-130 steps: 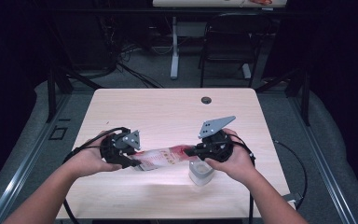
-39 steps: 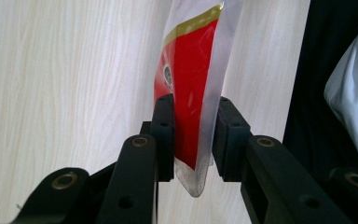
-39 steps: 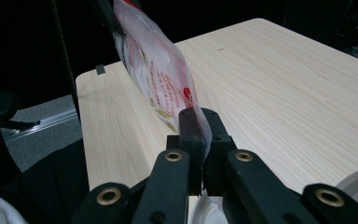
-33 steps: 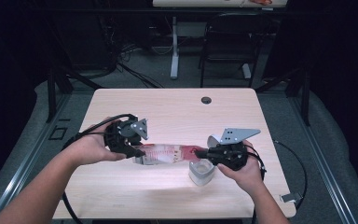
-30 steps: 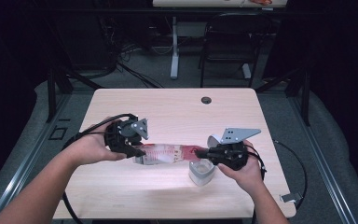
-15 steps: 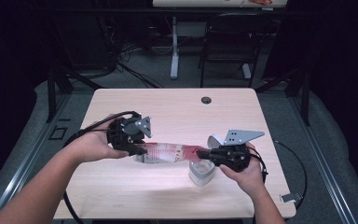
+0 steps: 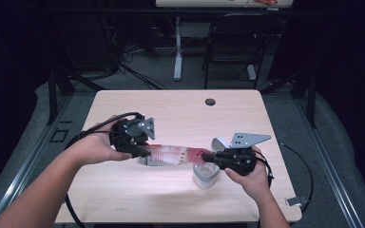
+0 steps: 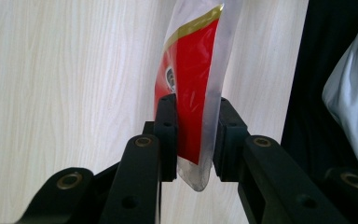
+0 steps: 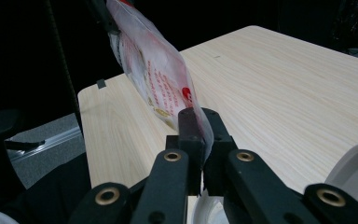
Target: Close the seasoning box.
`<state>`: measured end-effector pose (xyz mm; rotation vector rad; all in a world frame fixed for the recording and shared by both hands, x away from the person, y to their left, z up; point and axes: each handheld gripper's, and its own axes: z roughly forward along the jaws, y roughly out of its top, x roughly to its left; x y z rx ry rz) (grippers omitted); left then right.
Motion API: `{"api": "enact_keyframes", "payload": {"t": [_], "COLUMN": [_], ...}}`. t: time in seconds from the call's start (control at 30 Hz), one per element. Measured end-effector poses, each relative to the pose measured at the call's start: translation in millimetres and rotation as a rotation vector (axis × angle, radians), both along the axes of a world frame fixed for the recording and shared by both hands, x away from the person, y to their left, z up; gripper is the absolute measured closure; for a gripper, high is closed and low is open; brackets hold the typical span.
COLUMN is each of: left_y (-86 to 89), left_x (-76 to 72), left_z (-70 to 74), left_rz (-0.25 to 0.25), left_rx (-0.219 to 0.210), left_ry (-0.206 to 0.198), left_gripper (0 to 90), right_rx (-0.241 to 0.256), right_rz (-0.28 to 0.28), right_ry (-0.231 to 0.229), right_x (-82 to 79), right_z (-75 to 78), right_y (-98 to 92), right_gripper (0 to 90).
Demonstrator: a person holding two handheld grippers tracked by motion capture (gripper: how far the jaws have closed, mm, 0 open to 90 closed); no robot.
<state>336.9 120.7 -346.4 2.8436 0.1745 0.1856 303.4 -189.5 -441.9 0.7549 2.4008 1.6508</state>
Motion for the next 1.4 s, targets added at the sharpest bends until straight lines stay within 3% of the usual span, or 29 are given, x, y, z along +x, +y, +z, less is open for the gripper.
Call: {"api": "enact_keyframes", "payload": {"t": [1.4], "left_y": [-13.3], "left_x": [-1.2], "left_z": [15.1], "left_rz": [-0.028], "left_rx": [-0.007], "left_ry": [-0.025], "left_gripper": [76.2], "right_rx": [0.030], "right_rz": [-0.028], "right_ry": [0.029], "right_x": [-1.0], "right_z": [-8.6], "right_y": [-11.0], "right_gripper": [88.3]}}
